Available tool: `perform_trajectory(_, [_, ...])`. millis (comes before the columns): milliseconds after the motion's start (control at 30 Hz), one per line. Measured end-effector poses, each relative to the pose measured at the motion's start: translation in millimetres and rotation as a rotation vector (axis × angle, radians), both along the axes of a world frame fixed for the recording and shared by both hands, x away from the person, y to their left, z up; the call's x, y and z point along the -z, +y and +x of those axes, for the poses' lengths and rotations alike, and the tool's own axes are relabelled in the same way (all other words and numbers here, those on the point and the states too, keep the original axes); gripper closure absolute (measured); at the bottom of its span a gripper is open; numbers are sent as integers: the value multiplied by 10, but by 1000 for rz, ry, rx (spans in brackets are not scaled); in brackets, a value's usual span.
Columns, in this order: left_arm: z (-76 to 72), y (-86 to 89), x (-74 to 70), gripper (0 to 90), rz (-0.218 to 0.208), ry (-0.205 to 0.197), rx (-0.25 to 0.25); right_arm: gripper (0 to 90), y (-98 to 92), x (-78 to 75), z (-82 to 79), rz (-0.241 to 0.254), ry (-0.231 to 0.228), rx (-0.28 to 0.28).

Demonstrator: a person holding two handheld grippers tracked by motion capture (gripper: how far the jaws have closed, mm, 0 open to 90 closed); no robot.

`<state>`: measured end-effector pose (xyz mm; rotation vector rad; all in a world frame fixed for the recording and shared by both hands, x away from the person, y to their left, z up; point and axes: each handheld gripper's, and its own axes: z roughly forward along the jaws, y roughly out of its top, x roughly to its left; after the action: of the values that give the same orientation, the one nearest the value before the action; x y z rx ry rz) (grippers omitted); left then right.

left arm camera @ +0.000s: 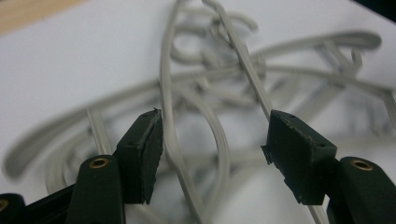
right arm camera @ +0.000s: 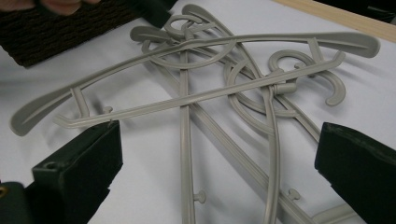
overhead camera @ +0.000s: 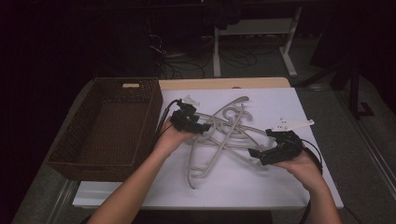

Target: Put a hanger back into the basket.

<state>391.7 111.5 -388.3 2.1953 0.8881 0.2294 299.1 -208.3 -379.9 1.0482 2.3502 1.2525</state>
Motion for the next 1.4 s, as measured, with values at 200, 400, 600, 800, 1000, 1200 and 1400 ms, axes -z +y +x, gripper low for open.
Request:
perform_trajectory(200, [-183,174,262,373,13,41,-31,6,3,17,5,-3,4,4])
perform_trajectory(400, [-308,253,444,426,7,83,-22,6,-17,27,9,-2,4,10])
perform_trajectory(600, [-310,256,538,460,14,117,-17,6,-16,30,6,-4,4,14])
perform_trajectory(800, [-298,201,591,532,23,136,-7,6,-12,43,7,-8,7,12])
perform_trajectory(1000, [-273,165,587,621,26,104,-17,6,-11,47,7,-7,9,12])
perform_trajectory(1200, [-226,173,588,671,24,119,-22,6,-12,50,9,-7,9,12])
perform_trajectory(1400, [-196,226,582,758,18,117,-38,7,-15,52,10,-6,10,13])
